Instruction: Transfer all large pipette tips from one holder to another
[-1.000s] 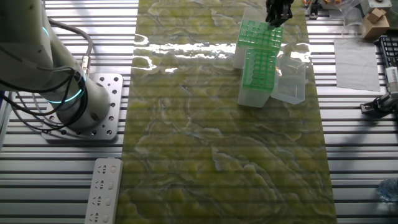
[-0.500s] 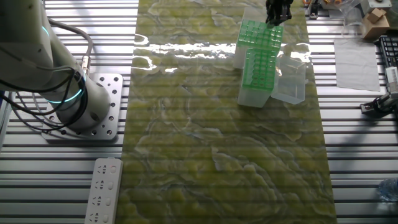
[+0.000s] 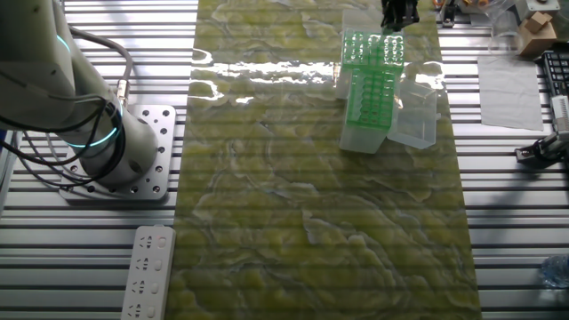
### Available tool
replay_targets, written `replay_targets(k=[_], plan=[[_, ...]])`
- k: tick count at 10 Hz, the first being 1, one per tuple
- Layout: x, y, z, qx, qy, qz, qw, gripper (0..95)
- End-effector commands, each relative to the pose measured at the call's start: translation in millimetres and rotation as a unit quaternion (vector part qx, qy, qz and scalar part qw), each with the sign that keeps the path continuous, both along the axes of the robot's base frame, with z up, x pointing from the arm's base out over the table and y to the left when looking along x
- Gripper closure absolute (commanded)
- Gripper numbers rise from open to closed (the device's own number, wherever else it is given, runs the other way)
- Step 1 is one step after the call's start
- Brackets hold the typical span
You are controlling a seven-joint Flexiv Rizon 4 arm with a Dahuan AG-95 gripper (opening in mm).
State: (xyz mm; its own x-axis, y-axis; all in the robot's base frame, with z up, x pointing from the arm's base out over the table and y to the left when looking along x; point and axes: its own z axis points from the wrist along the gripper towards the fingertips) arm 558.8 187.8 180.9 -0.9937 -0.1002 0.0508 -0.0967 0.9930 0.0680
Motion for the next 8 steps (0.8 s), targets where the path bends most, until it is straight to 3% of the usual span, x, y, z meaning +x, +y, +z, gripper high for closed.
replay_targets(k=[1, 6, 8], plan=[[-0.2, -1.8, 4.8, 0.0, 0.003, 0.008, 1.0, 95.0], [6.5, -1.9, 27.3, 0.009, 0.015, 0.005, 0.9998, 95.0], [12.6, -1.4, 43.2, 0.011, 0.023, 0.003, 0.9997, 95.0]])
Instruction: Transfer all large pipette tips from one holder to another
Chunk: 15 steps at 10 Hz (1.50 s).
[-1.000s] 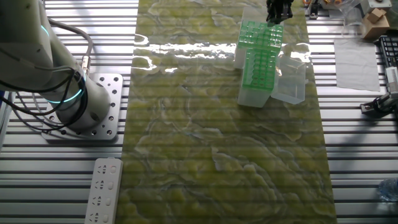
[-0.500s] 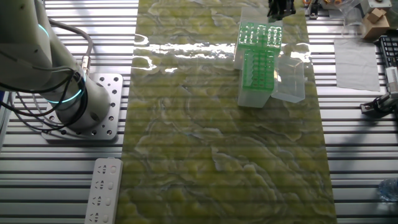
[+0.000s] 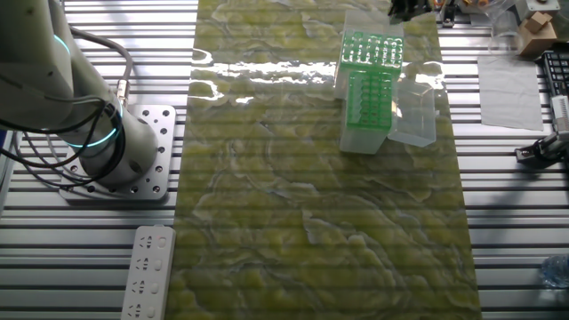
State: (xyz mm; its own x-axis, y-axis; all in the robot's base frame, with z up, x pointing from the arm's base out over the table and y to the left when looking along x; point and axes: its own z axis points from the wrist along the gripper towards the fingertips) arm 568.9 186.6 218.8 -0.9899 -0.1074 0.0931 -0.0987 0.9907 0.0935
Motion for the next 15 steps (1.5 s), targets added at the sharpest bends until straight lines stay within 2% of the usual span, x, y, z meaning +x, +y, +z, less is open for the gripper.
replay_targets(k=[1, 3, 7, 9, 13, 15], plan=[[7.6, -1.5, 19.1, 0.001, 0.01, 0.002, 0.9999, 95.0], [13.6, -6.9, 35.1, 0.002, 0.019, 0.011, 0.9998, 95.0], [18.7, -23.8, 74.4, 0.02, 0.043, 0.011, 0.9988, 95.0], [17.4, -30.3, 85.1, 0.018, 0.054, 0.019, 0.9982, 95.0], [8.7, -51.0, 93.9, 0.008, 0.065, 0.064, 0.9958, 95.0], [-7.9, -66.2, 84.4, 0.005, 0.062, 0.086, 0.9944, 95.0]])
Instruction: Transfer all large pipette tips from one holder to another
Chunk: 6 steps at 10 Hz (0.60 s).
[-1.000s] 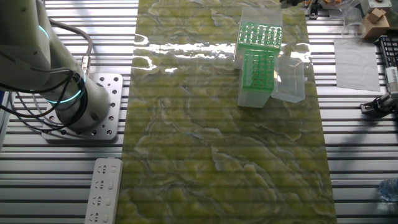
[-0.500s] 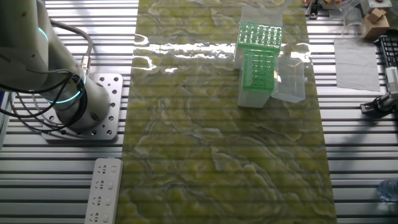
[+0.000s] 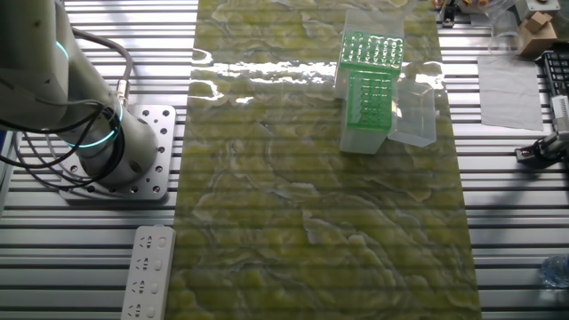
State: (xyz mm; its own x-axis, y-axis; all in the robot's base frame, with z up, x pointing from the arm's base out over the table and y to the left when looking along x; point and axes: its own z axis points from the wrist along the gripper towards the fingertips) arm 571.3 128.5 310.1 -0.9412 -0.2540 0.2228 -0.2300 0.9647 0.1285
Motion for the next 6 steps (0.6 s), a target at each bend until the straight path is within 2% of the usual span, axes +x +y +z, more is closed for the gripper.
replay_targets(k=[1, 4, 6], plan=[[-17.0, -12.7, -11.4, 0.0, -0.008, 0.014, 0.9999, 95.0], [-32.5, -22.6, -23.3, 0.002, -0.015, 0.021, 0.9997, 95.0], [-37.9, -26.0, -29.3, 0.003, -0.021, 0.025, 0.9995, 95.0]])
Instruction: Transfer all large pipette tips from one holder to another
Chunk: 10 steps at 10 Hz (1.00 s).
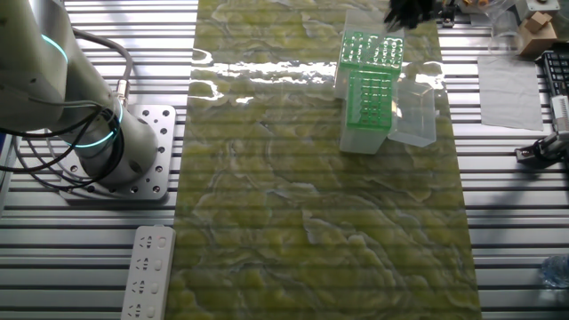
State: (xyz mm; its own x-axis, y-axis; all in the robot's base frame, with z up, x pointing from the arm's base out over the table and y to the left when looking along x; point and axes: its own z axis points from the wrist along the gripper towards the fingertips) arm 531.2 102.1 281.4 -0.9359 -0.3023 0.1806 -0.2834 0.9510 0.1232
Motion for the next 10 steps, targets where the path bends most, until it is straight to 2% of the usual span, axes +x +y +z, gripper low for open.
replay_targets(k=[1, 7, 10], plan=[[1.2, 0.3, -1.5, 0.0, 0.0, 0.001, 1.0, 95.0], [1.9, 3.7, -3.7, 0.001, -0.003, -0.001, 1.0, 95.0], [6.1, 6.2, -0.6, 0.002, -0.002, -0.004, 1.0, 95.0]])
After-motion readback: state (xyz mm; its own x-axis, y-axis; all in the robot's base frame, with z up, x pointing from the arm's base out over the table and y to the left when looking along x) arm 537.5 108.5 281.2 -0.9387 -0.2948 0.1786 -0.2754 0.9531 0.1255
